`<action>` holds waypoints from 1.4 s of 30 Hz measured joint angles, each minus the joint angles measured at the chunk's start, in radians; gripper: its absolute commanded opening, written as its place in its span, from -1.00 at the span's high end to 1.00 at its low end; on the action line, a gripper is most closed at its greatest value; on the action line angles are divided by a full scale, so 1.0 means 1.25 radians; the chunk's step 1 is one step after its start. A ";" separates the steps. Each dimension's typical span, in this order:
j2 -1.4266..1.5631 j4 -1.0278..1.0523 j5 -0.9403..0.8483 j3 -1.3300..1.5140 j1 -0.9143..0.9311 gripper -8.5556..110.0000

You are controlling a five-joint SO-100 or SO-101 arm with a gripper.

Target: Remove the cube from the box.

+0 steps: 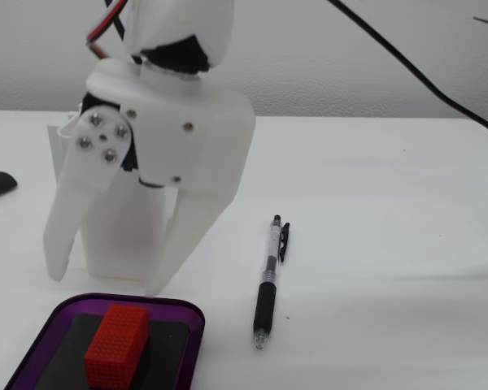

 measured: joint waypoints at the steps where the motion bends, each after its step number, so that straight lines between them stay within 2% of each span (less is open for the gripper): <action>1: -0.023 0.000 0.002 -0.017 0.000 0.45; 9: -0.096 0.001 0.013 -0.090 0.005 0.44; 20: -0.096 0.088 0.032 -0.099 0.006 0.44; 42: -0.206 0.092 0.037 -0.115 -0.028 0.44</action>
